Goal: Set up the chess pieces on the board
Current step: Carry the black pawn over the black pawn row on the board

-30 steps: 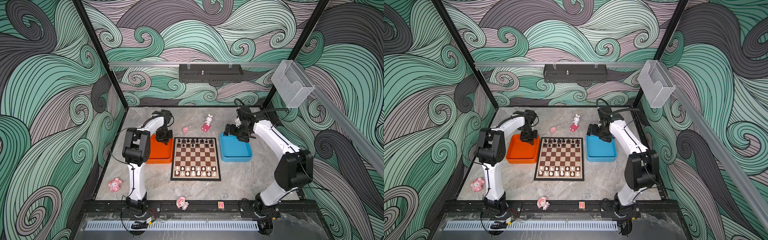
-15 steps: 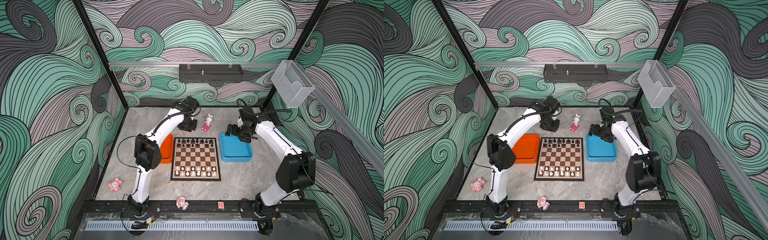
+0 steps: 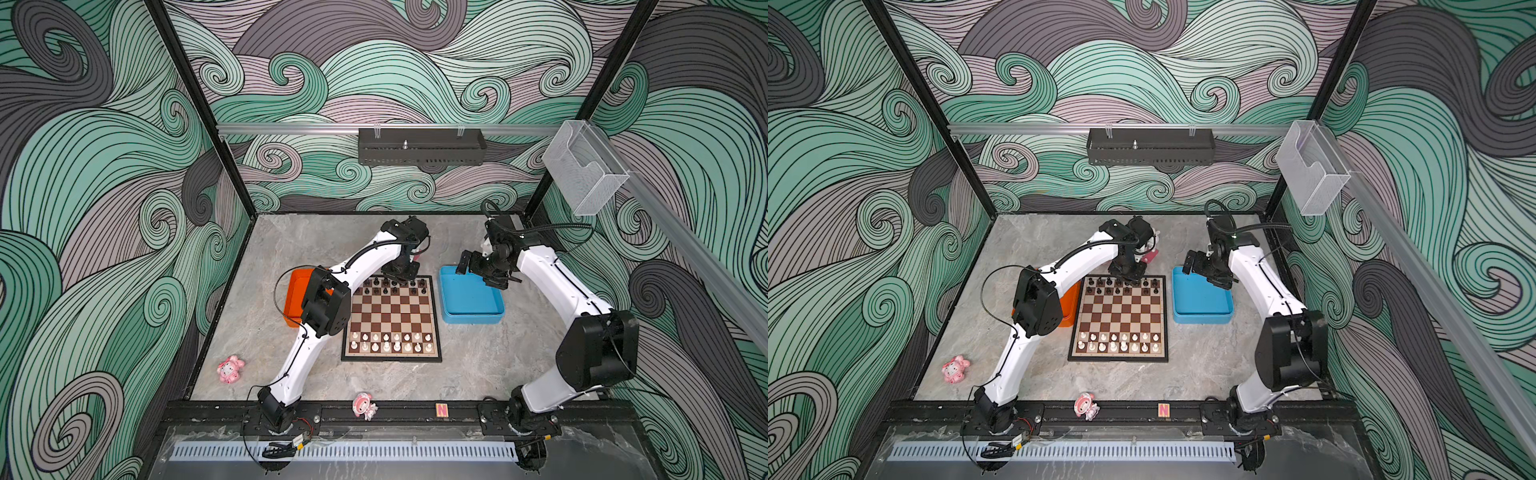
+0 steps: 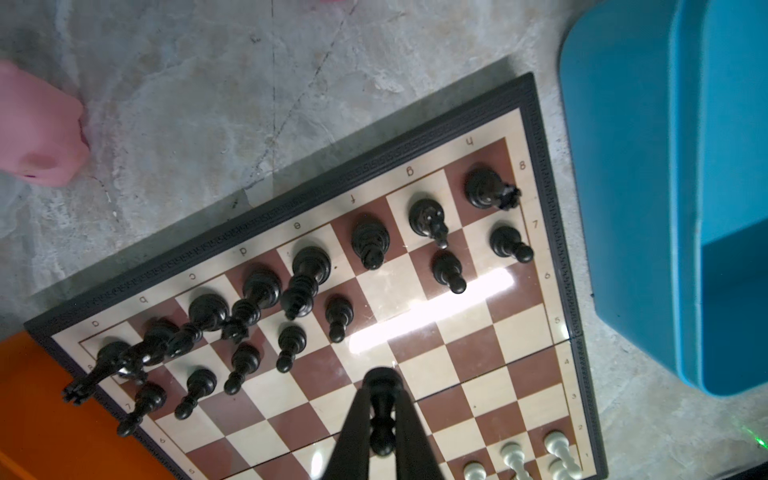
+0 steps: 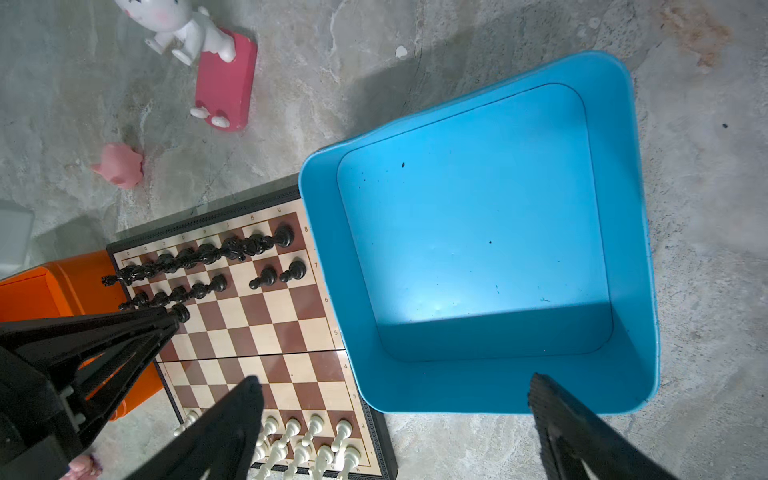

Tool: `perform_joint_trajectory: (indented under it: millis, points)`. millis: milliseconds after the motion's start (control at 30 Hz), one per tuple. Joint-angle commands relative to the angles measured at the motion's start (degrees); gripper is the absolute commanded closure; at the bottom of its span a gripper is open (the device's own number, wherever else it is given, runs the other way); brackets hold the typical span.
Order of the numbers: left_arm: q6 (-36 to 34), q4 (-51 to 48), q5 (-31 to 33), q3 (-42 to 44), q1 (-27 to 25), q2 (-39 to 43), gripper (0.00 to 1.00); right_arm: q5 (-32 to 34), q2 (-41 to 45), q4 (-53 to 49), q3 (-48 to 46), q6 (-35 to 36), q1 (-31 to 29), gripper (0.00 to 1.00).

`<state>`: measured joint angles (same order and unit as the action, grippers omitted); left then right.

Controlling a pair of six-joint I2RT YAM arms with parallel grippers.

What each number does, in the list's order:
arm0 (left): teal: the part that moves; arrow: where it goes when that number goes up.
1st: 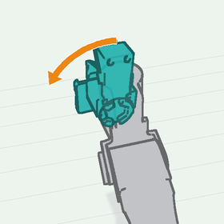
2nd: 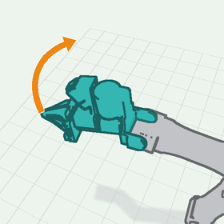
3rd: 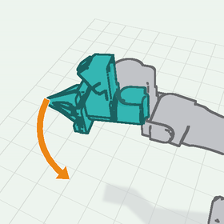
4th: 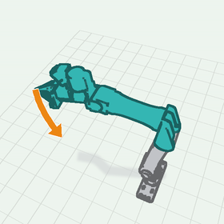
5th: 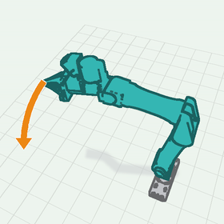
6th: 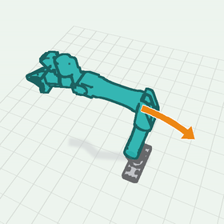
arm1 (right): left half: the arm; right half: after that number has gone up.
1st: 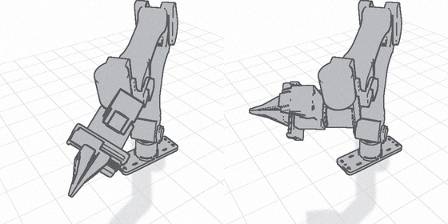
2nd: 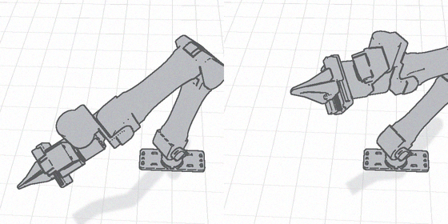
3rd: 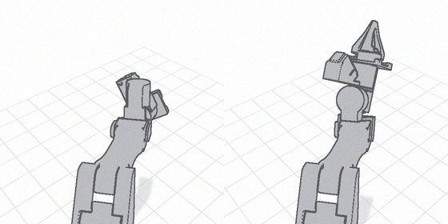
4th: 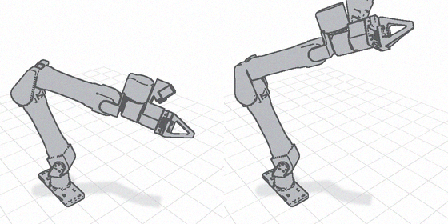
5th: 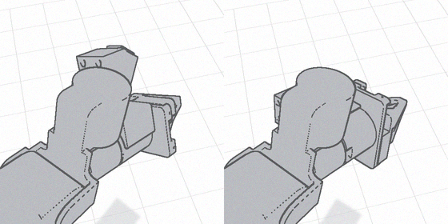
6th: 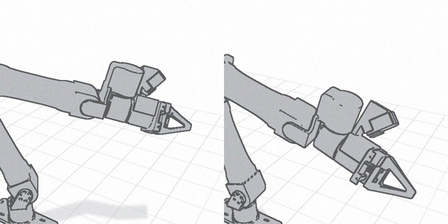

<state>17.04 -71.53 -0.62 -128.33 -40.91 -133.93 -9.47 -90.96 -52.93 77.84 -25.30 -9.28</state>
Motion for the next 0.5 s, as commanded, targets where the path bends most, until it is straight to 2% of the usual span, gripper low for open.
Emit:
perform_joint_trajectory:
  millis: [0,467]
  points:
    - [-0.4,0.1,-0.3,0.4,-0.3,-0.8,0.86,-0.8,1.6,-0.1,-0.8,0.9,0.5,0.0]
    - [0.1,2.6,-0.5,0.9,-1.2,-2.8,0.86,-1.1,1.6,-0.1,-1.0,1.4,1.3,0.0]
